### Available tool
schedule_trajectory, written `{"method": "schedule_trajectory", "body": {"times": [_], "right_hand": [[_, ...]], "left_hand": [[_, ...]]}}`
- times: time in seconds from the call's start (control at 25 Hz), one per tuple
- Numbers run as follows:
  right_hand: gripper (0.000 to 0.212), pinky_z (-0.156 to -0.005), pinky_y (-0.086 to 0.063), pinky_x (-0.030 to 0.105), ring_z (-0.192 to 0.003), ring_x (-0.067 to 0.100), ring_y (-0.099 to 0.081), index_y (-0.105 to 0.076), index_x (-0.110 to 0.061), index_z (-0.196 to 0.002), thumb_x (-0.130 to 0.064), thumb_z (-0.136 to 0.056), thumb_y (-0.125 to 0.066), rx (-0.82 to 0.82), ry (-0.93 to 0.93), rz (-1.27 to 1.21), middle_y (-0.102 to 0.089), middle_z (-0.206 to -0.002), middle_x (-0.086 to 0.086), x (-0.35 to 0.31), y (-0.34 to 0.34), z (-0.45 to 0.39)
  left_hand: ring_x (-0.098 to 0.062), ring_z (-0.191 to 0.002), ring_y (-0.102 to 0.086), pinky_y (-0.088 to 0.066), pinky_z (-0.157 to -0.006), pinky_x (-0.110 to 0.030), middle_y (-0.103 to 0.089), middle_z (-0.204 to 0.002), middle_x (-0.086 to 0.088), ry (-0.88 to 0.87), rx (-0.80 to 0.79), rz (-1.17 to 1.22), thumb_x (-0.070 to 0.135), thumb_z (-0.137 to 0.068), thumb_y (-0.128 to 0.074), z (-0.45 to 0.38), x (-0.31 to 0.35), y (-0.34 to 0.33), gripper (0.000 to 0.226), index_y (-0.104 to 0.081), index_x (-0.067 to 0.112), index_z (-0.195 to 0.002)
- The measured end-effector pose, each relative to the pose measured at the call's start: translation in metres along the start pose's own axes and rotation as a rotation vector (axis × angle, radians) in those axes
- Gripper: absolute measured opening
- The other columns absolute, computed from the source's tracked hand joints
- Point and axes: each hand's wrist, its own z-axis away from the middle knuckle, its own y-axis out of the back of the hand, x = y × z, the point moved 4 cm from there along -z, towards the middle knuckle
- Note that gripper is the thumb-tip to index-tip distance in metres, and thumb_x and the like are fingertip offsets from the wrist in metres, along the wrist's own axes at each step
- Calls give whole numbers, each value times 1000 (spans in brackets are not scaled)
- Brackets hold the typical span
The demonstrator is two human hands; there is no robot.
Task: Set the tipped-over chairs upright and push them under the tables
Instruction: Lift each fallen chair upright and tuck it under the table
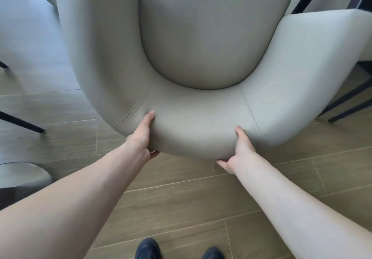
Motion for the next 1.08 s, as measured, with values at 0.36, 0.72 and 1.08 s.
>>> {"method": "schedule_trajectory", "body": {"times": [0.36, 0.72, 1.08], "right_hand": [[24, -102, -45, 58, -97, 34, -54, -58, -20, -89, -32, -81, -76, -35, -51, 68, -56, -95, 6, -68, -26, 56], [38, -101, -44, 61, -109, 37, -46, -44, -21, -113, -31, -83, -66, -23, 30, 48, -39, -115, 9, -146, -72, 115], [117, -110, -31, 45, -146, 44, -14, 5, -28, -156, -26, -76, -80, 388, 1311, 1444, 21, -161, 13, -142, -141, 144]], "left_hand": [[-23, -84, -61, -52, -59, -36, -58, -118, -7, -55, -14, -103, 51, -73, -68, 38, 67, -31, 59, -52, 17, -119], [-26, -75, -64, -55, -65, -37, -54, -123, -17, -178, -89, -190, 46, -80, -79, 69, 147, -61, 62, -47, 12, -122], [-23, -73, -69, -58, -67, -30, -61, -119, -15, -449, -137, -279, 47, -84, -77, 87, 223, -109, 66, -53, 0, -123]]}}
